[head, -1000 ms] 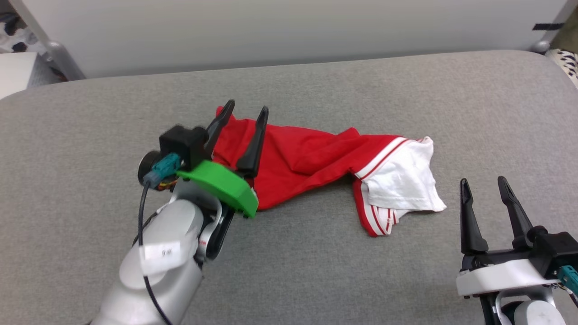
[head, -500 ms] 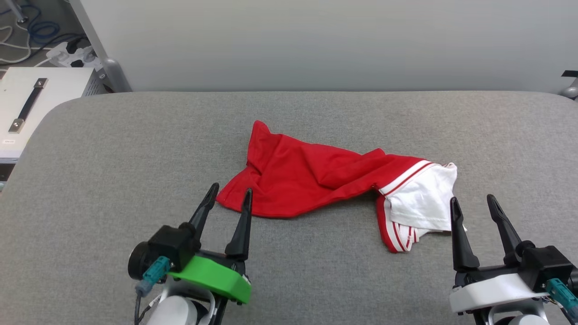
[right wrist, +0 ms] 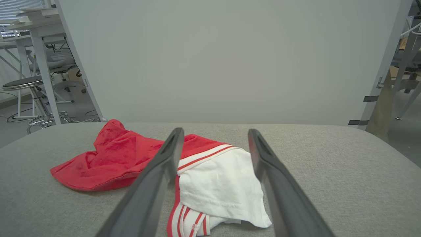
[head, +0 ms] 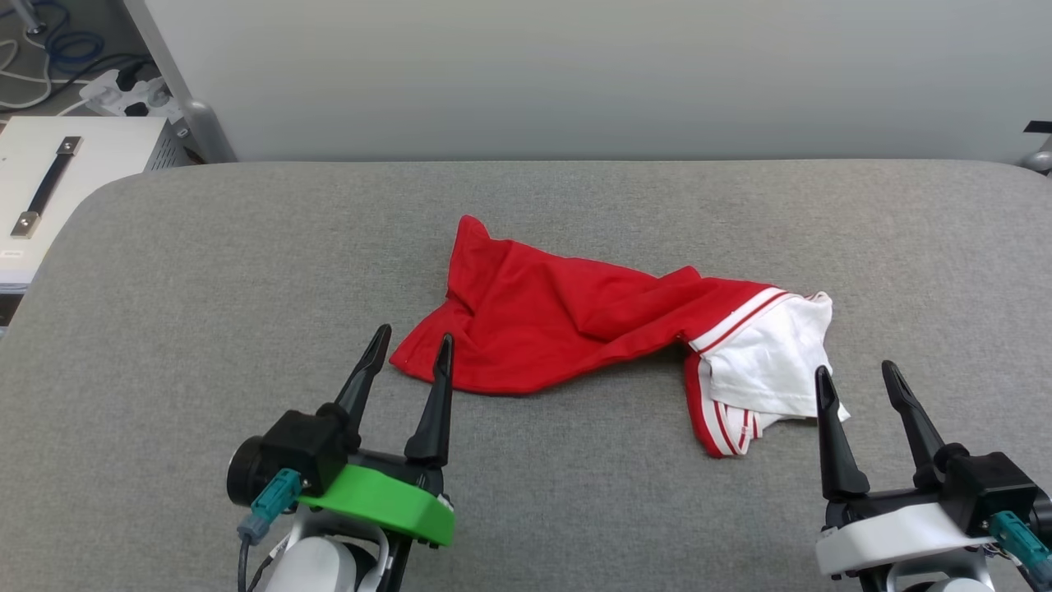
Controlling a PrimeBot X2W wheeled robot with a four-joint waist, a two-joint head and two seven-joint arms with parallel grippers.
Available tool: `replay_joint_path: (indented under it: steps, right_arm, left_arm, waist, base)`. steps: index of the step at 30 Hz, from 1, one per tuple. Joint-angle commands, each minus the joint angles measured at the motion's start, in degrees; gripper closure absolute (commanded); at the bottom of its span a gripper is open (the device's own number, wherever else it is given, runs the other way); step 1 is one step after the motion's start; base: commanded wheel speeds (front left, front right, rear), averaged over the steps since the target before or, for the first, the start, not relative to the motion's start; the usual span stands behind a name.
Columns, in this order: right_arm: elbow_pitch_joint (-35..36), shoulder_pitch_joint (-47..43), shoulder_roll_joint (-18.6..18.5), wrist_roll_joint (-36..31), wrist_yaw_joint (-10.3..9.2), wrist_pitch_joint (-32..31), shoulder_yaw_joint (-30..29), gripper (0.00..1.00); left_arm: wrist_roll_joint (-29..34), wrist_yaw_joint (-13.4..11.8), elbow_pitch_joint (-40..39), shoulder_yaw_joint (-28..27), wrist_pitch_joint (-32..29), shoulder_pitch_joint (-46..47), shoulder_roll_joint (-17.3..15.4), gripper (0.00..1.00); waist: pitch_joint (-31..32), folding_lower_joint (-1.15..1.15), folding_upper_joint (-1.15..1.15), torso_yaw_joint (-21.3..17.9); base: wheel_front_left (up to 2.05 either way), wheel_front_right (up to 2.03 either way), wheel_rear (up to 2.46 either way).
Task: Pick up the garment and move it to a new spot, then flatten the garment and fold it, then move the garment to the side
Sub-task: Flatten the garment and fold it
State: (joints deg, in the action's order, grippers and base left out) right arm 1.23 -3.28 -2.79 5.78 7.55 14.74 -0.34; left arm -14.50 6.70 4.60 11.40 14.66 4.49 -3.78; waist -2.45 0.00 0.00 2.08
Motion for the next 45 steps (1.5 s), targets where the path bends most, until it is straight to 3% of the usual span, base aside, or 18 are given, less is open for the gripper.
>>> replay_joint_path:
  steps: [1,8,14,21,25,31,37,38,39,40,45]
  right_arm:
    - [0.0,-0.3,-0.1,0.0,-0.06,0.3,-0.3,0.0]
    - [0.1,0.9,-0.3,-3.7,-0.06,-0.1,0.8,0.0]
    - [-1.4,7.2,-7.8,-7.0,-0.06,-9.5,9.1,0.0]
    - [-4.9,18.5,-21.1,0.4,-0.06,-28.4,24.2,0.0]
    - [-5.3,26.1,-27.5,4.8,-0.06,-35.6,32.7,0.0]
    - [-7.5,34.4,-33.0,9.4,-0.06,-40.7,42.9,0.0]
    - [-12.4,38.2,-34.8,12.7,-0.06,-39.5,47.9,0.01]
    - [-13.1,38.5,-34.7,12.9,-0.06,-39.1,48.1,0.52]
    - [-13.7,38.9,-34.5,13.0,-0.06,-38.1,48.1,0.88]
    - [-14.2,39.2,-34.3,12.9,-0.06,-37.1,47.9,1.0]
    - [-16.5,39.3,-32.6,13.2,-0.06,-33.1,47.2,1.0]
  left_arm:
    - [0.8,0.4,-0.5,-0.1,0.3,-0.4,0.3,0.0]
    - [0.5,0.7,0.0,0.2,0.3,1.2,0.8,0.0]
    - [0.0,0.8,0.3,1.1,0.3,2.7,0.9,0.0]
    - [-0.8,0.8,0.6,2.2,0.3,4.2,0.9,0.0]
    - [-1.2,0.8,0.4,2.9,0.3,5.4,0.9,0.0]
    - [-1.9,0.4,0.0,3.9,0.3,6.8,0.9,0.0]
    - [-2.7,-0.3,-0.1,4.5,0.3,7.1,0.9,0.0]
    - [-2.7,-0.4,-0.1,4.5,0.3,7.1,0.9,0.0]
    - [-2.8,-0.5,0.0,4.5,0.3,7.0,0.9,0.0]
    - [-2.8,-0.5,0.0,4.5,0.3,6.9,0.9,0.0]
    - [-2.4,-0.7,0.7,4.0,0.3,6.4,0.9,0.0]
  waist:
    - [-0.2,0.0,0.0,0.2]
    - [-2.9,0.0,0.0,3.0]
    - [-6.0,0.0,0.0,6.4]
    - [-9.1,0.0,0.0,10.5]
    - [-10.6,0.0,0.0,12.6]
    - [-12.3,0.0,0.0,15.6]
    - [-13.1,0.0,0.0,17.5]
    - [-13.2,0.0,0.0,17.6]
    - [-13.1,0.0,0.0,17.7]
    - [-13.1,0.0,0.0,17.8]
    - [-11.4,0.0,0.0,16.8]
  base:
    - [0.0,0.0,0.0]
    - [0.0,0.0,0.0]
    - [0.0,0.0,0.0]
    - [0.0,0.0,0.0]
    - [0.0,0.0,0.0]
    - [0.0,0.0,0.0]
    - [0.0,0.0,0.0]
    - [0.0,0.0,0.0]
    - [0.0,0.0,0.0]
    - [0.0,0.0,0.0]
    - [0.0,0.0,0.0]
